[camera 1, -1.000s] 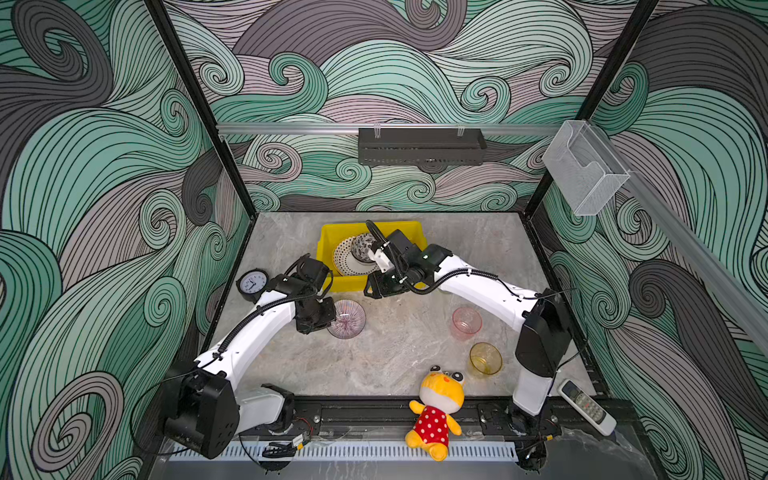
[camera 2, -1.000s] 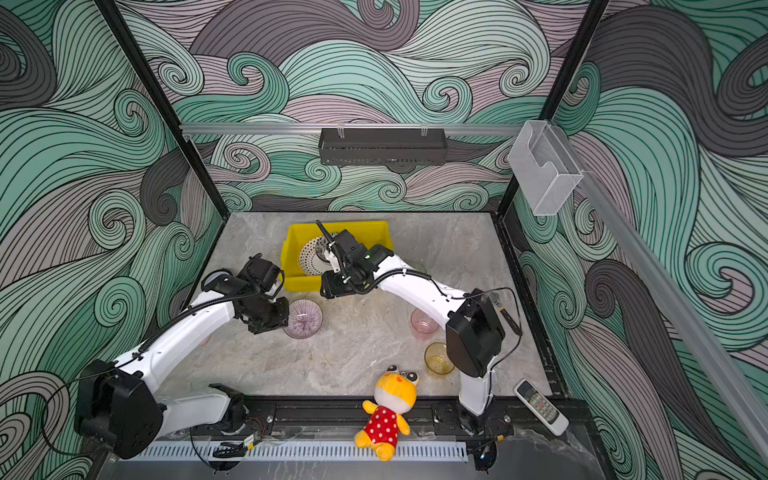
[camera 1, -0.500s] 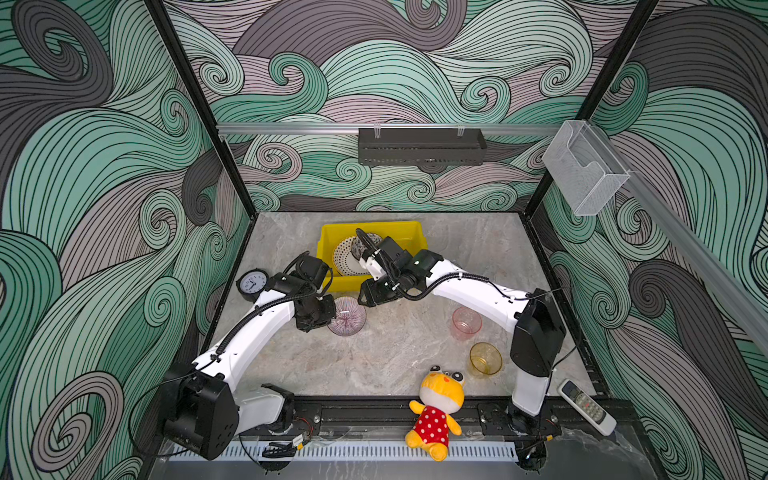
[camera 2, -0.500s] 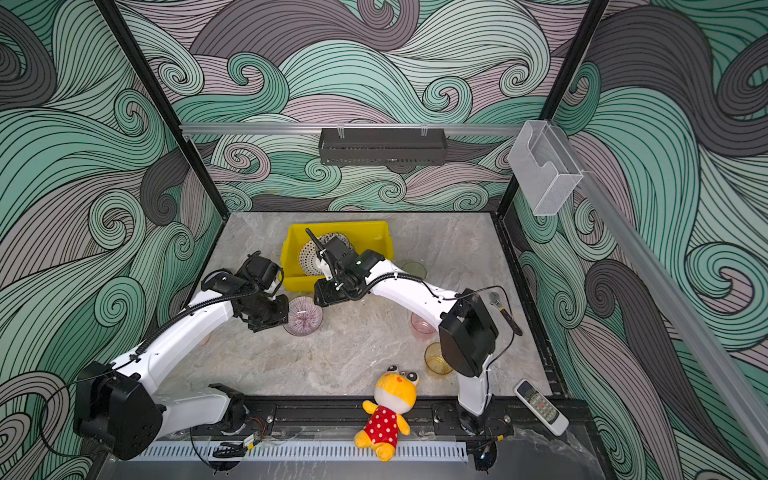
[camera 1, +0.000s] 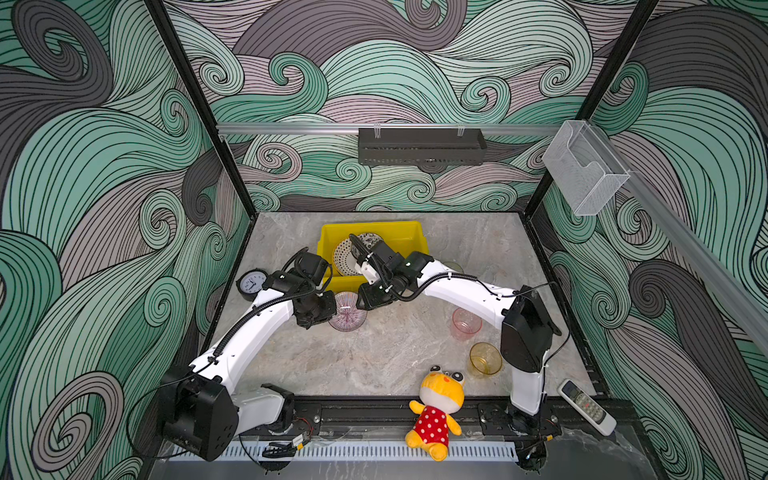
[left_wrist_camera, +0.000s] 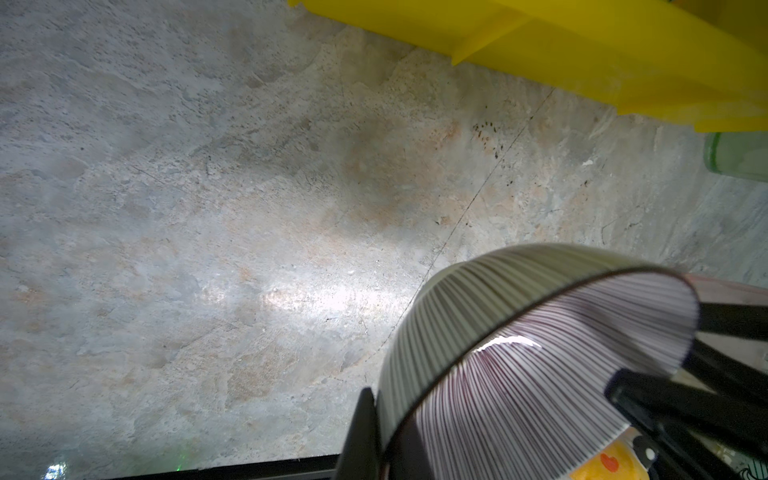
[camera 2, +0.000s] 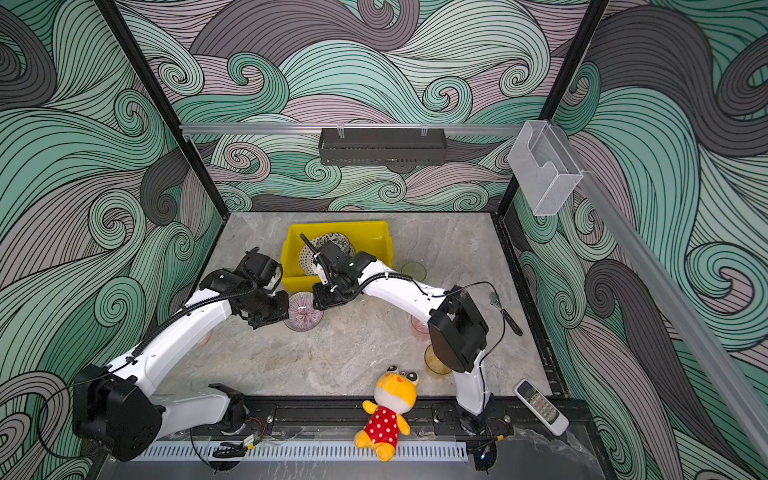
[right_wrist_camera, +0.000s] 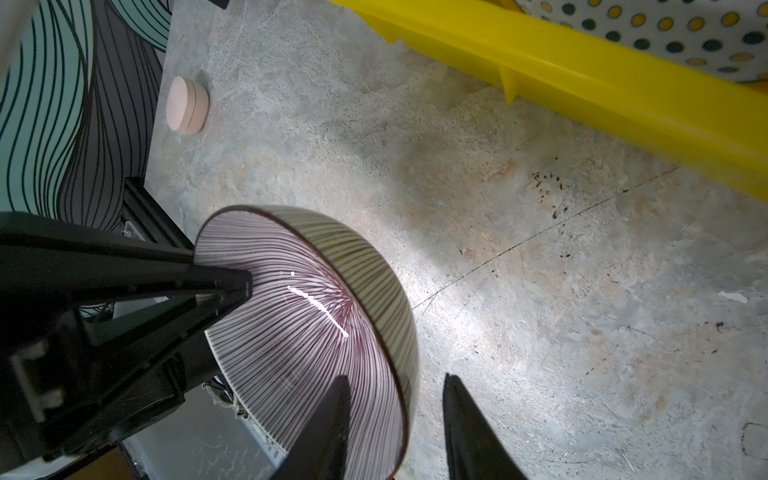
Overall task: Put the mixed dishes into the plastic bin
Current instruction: 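Grasp the pink striped bowl rim with the right gripper beside the left gripper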
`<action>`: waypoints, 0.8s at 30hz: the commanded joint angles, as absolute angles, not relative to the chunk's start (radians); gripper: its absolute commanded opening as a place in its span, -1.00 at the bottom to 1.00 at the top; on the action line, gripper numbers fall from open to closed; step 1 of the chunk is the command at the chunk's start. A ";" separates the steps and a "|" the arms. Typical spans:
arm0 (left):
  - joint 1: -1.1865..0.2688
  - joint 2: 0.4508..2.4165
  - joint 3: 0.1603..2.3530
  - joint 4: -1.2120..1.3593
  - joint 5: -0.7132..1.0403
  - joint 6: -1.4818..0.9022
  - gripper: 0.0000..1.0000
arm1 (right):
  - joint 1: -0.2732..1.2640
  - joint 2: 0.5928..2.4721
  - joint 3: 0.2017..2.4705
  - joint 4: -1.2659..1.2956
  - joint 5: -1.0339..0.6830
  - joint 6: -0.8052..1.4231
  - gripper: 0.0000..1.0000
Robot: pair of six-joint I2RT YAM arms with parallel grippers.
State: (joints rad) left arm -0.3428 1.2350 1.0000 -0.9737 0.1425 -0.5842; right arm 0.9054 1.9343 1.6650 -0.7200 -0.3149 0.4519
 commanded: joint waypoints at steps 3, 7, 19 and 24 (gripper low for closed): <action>-0.350 1.211 1.049 -0.968 0.158 -0.574 -1.00 | 0.915 1.957 1.704 -0.745 -0.304 0.449 -0.33; -0.350 1.213 1.054 -0.963 0.158 -0.574 -1.00 | 0.919 1.971 1.719 -0.759 -0.293 0.448 -0.43; -0.349 1.216 1.065 -0.954 0.166 -0.569 -1.00 | 0.925 1.995 1.750 -0.795 -0.256 0.442 -0.61; -0.349 1.220 1.065 -0.954 0.168 -0.568 -1.00 | 0.925 1.994 1.756 -0.799 -0.237 0.441 -0.74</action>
State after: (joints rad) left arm -0.3428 1.2346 1.0191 -0.9710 0.1463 -0.5831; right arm 0.9188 1.9865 1.7271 -0.7788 -0.2604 0.4503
